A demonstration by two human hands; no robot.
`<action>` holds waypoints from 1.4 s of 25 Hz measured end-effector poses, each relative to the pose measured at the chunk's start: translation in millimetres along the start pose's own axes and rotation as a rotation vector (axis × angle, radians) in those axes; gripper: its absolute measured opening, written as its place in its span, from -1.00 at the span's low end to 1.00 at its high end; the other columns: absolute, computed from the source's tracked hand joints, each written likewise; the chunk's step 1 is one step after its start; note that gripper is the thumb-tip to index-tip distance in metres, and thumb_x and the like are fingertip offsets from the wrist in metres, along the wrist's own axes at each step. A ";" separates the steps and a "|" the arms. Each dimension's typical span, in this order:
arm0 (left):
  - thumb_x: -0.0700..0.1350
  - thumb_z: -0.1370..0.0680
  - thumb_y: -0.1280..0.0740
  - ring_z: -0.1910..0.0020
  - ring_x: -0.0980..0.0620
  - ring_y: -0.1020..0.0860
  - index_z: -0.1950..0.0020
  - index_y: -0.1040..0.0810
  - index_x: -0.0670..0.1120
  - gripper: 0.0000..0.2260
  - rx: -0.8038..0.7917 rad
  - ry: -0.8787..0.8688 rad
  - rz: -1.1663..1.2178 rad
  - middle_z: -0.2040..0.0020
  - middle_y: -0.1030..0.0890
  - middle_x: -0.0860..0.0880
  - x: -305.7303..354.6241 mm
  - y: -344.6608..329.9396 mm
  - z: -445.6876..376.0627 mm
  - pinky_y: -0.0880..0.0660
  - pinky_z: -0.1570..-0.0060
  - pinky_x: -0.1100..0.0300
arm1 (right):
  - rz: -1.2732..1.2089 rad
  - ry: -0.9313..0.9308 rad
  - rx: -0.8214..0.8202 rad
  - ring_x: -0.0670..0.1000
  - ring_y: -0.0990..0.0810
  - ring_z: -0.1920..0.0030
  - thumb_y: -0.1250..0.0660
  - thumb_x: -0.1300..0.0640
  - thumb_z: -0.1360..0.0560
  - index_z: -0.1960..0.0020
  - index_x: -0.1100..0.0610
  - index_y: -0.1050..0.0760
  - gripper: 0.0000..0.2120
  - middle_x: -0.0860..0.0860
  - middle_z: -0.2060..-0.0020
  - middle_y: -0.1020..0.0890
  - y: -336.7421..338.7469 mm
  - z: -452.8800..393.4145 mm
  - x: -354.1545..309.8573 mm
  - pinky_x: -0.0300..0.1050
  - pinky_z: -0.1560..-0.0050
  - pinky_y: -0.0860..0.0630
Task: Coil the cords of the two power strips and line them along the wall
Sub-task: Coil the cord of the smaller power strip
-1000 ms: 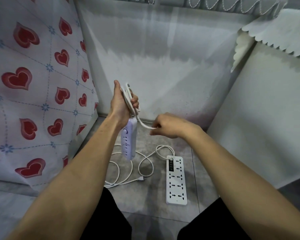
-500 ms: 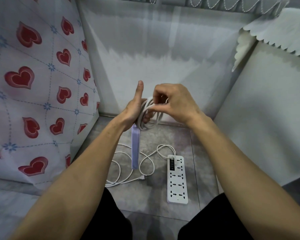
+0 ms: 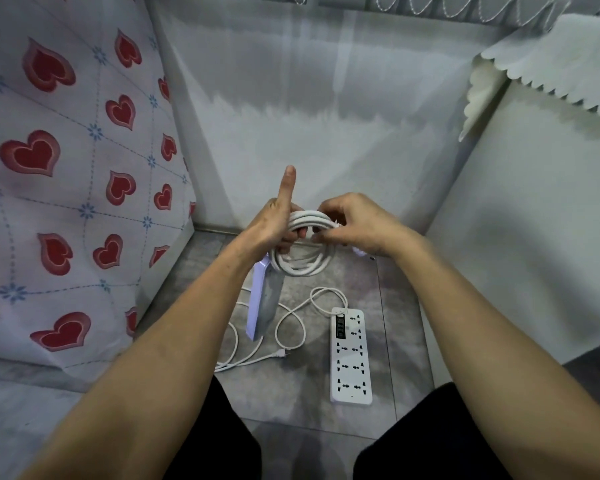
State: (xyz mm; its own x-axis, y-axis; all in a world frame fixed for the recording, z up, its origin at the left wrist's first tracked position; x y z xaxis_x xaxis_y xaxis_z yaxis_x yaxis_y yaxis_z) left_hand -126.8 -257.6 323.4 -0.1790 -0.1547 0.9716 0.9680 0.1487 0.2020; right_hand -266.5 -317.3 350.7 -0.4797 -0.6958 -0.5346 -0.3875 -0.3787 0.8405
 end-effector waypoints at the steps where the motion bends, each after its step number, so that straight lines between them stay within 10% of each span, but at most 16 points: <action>1: 0.49 -0.46 0.18 0.58 0.04 -0.21 0.46 -0.45 -0.12 -0.22 -0.001 -0.013 0.039 0.53 -0.28 -0.05 1.1 0.1 -1.1 -0.18 0.51 0.26 | 0.038 0.009 0.055 -0.04 -0.56 0.30 -0.44 0.10 -0.36 0.09 0.09 -0.62 -0.86 0.01 0.30 -0.65 1.4 -1.3 -1.3 -0.01 0.20 -0.52; 7: 0.05 -0.43 -0.45 0.31 0.06 -0.51 0.17 -0.56 -0.17 -0.72 -0.077 -0.270 -0.077 0.30 -0.57 -0.06 -5.0 14.4 2.3 -0.44 0.22 0.14 | -0.049 -0.017 0.340 0.03 -0.55 0.38 -0.40 0.05 -0.37 0.23 0.13 -0.53 -0.85 0.07 0.40 -0.62 21.2 -2.3 8.9 0.02 0.26 -0.49; 16: -0.20 -0.57 -0.30 0.44 0.07 -0.46 0.12 -0.42 -0.13 -0.91 0.300 -0.344 -0.092 0.38 -0.43 -0.03 -14.5 13.8 -16.2 -0.57 0.20 -0.04 | -0.530 -0.170 0.220 -0.05 -0.53 0.48 -0.51 0.16 -0.39 0.03 0.18 -0.62 -0.81 0.05 0.33 -0.67 15.5 2.4 31.7 -0.17 0.39 -0.50; 23: -0.20 -0.56 -0.31 0.50 0.15 -0.43 0.19 -0.36 -0.03 -0.81 0.130 -0.367 -0.249 0.40 -0.43 0.00 -11.5 5.6 -14.7 -0.53 0.26 0.02 | 0.219 -0.185 0.402 0.03 -0.64 0.18 -0.47 0.01 -0.41 0.11 0.02 -0.69 -0.89 0.01 0.20 -0.69 21.4 -1.3 43.5 -0.03 0.06 -0.55; 29: -0.23 -0.56 -0.30 0.42 0.14 -0.43 0.09 -0.38 -0.12 -0.90 0.010 -0.418 -0.263 0.35 -0.43 0.00 -4.2 -5.7 -7.4 -0.52 0.31 0.11 | -0.562 -0.236 0.523 -0.11 -0.64 0.36 -0.49 0.18 -0.40 0.22 0.10 -0.64 -0.95 -0.03 0.38 -0.68 6.3 -9.9 34.5 -0.20 0.23 -0.60; 35: -0.27 -0.51 -0.23 0.30 -0.05 -0.50 0.01 -0.33 -0.02 -0.83 0.110 -0.439 -0.337 0.27 -0.49 -0.04 -3.7 0.1 -6.6 -0.53 0.18 -0.05 | -0.947 -0.428 0.129 -0.05 -0.61 0.44 -0.34 0.22 -0.51 0.16 0.20 -0.62 -0.88 0.03 0.42 -0.67 -10.3 -1.1 27.8 -0.18 0.32 -0.59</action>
State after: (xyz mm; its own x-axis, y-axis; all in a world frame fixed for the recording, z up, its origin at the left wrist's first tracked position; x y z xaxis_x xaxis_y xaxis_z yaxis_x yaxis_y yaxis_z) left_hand -124.8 -263.4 319.0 -0.5545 0.2062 0.8062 0.8247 0.2656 0.4992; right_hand -275.0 -333.4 327.3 -0.1647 0.1351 -0.9770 -0.8190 -0.5707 0.0592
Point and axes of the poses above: each hand's wrist, its own z-axis away from the middle knuckle, its own y-axis out of the back of the hand, x = y × z, the point moved 3 cm from there along -z, towards the middle knuckle
